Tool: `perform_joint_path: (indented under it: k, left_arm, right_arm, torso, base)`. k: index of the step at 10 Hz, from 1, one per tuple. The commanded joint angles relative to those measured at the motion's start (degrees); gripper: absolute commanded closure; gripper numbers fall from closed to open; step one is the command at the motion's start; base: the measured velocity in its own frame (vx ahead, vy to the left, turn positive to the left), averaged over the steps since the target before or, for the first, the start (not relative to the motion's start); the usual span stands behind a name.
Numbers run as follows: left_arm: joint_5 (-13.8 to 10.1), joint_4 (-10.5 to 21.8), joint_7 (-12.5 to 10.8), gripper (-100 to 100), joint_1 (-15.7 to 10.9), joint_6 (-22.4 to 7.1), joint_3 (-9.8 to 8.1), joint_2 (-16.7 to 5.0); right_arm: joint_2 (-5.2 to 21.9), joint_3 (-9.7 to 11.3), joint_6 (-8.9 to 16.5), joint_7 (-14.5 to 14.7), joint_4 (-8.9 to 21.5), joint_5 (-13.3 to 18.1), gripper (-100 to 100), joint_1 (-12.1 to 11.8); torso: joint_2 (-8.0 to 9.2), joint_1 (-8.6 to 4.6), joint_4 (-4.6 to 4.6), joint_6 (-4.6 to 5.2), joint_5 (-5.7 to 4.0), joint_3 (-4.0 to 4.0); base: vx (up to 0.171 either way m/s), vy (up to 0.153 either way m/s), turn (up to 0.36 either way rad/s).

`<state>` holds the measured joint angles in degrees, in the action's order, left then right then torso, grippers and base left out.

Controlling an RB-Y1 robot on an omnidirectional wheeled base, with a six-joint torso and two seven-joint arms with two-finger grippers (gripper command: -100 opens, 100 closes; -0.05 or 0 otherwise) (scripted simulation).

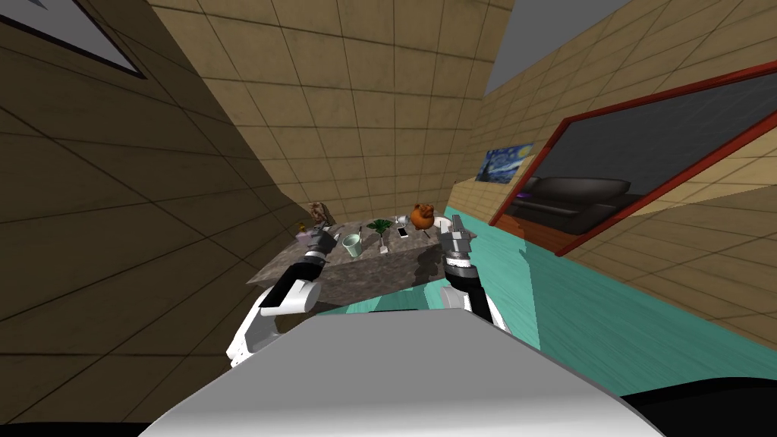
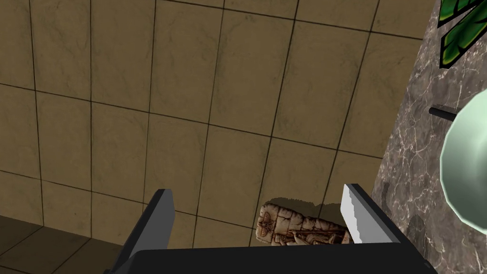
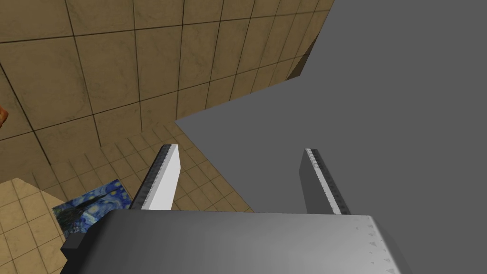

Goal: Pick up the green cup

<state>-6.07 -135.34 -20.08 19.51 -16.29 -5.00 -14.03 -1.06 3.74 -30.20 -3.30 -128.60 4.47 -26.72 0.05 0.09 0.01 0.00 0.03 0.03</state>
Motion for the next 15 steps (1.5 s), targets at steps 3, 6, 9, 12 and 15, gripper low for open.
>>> perform_joint_path:
  k: [3,6,9,12,15]
  left_arm:
    - [-0.32,-0.74,-1.63,-100,-0.97,-5.34,-0.55,-0.61]
    - [-0.76,-1.35,-3.06,-100,-1.79,-9.62,-1.09,-1.23]
    - [-1.28,-1.93,-4.46,-100,-2.64,-13.69,-1.62,-1.84]
    - [-2.60,-2.95,-7.11,-100,-4.45,-19.11,-2.64,-3.07]
    - [-3.40,-3.36,-8.36,-100,-5.40,-23.47,-3.12,-3.67]
  right_arm:
    - [0.00,0.00,0.00,0.00,0.00,0.00,0,0.00]
    - [0.00,0.00,0.00,0.00,0.00,0.00,0,0.00]
    - [0.00,0.00,0.00,0.00,0.00,0.00,0,0.00]
    - [0.00,0.00,0.00,0.00,0.00,0.00,0,0.00]
    - [0.00,0.00,0.00,0.00,0.00,0.00,0,0.00]
  torso:
    - [0.00,0.01,0.00,0.00,0.00,0.00]
    - [-0.02,0.01,0.00,0.00,0.00,-0.01]
    - [-0.03,-0.03,-0.01,0.00,-0.01,-0.02]
    - [-0.04,-0.03,-0.01,0.00,0.00,-0.02]
    - [-0.05,-0.07,-0.01,0.00,-0.01,-0.03]
  base:
    - [-0.010,0.023,0.015]
    - [-0.006,0.024,0.013]
    - [-0.005,0.016,0.012]
    - [-0.001,0.019,0.017]
    - [0.003,0.010,0.007]
